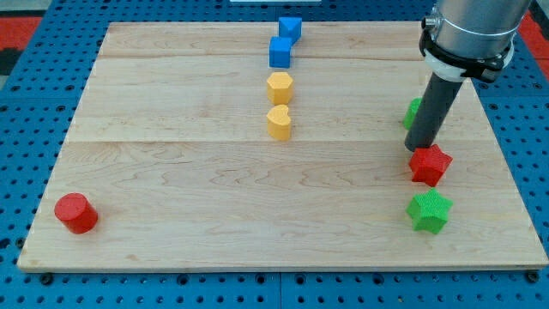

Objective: Move the red circle right to the yellow hexagon

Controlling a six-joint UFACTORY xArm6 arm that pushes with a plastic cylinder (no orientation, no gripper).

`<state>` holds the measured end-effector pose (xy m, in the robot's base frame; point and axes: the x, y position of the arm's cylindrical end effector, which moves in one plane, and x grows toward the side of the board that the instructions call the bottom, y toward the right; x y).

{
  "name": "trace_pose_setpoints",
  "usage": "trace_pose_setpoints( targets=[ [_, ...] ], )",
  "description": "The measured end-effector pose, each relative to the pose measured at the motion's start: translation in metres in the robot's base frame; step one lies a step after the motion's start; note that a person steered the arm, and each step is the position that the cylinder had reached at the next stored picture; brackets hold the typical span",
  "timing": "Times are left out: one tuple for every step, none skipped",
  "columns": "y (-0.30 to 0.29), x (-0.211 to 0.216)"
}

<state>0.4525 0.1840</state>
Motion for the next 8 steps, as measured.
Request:
trace_pose_setpoints(
  targets=[
    [0.071, -0.011],
    [0.054, -0.053],
    [0.022, -0.045],
    [0.026, -0.073],
    [-0.023, -0.094],
    [-0.02, -0.063],
    [-0.016, -0.066],
    [-0.123, -0.083]
  ],
)
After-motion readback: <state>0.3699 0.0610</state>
